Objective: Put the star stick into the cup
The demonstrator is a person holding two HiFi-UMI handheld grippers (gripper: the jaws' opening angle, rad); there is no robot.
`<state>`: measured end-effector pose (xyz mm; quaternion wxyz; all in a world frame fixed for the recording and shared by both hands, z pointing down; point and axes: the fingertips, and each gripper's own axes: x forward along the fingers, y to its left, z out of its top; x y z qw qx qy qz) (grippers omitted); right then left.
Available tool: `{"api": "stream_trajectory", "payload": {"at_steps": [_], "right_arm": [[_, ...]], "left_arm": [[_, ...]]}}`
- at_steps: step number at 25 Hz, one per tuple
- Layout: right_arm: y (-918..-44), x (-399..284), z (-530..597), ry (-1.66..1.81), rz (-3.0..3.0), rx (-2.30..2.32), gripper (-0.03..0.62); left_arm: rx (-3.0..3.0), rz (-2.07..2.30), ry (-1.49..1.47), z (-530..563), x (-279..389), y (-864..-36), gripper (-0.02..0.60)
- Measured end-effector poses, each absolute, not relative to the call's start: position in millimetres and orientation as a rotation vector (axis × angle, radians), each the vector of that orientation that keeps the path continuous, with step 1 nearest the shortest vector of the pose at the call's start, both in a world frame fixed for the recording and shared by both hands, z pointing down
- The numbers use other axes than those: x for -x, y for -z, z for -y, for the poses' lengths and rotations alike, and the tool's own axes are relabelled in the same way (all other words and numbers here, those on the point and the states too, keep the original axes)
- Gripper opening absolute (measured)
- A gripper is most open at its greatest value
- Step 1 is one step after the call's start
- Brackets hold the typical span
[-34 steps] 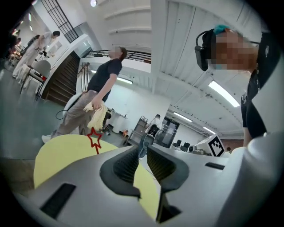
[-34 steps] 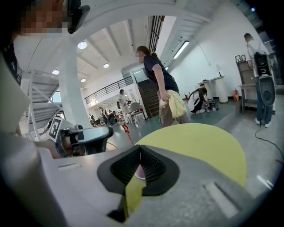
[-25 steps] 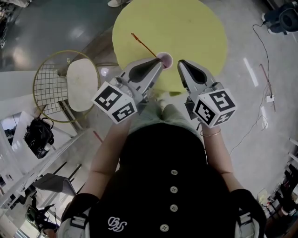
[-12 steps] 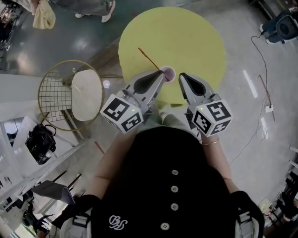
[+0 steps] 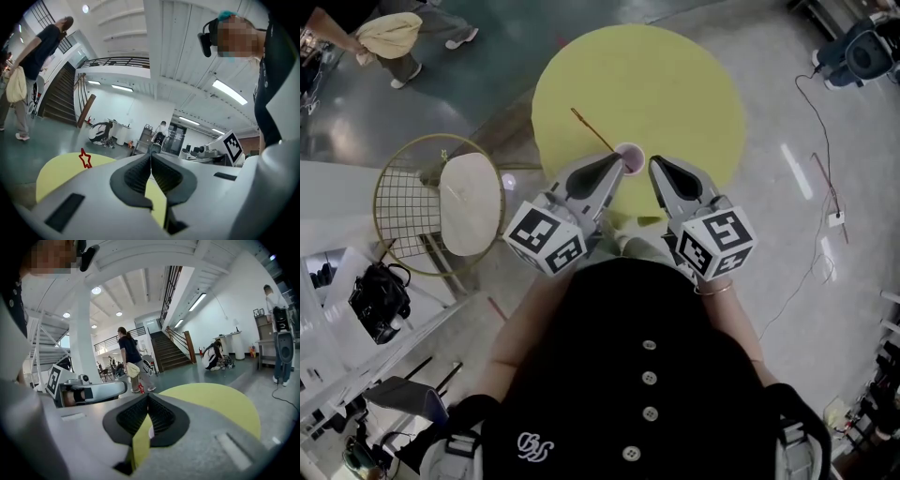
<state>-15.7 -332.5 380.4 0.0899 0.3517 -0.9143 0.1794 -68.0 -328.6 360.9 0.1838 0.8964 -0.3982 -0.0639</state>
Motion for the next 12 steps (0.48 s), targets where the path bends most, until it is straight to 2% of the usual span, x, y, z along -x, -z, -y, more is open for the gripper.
{"api": "stream_trajectory", "payload": {"at_steps": [12], "right_arm": [[-380.0,16.4,331.0,-0.540,2.719,-1.020,0.003]], "left_arm": [[-2.522,1.131,0.193,330.3,64.6,-361.4,0.014]]}}
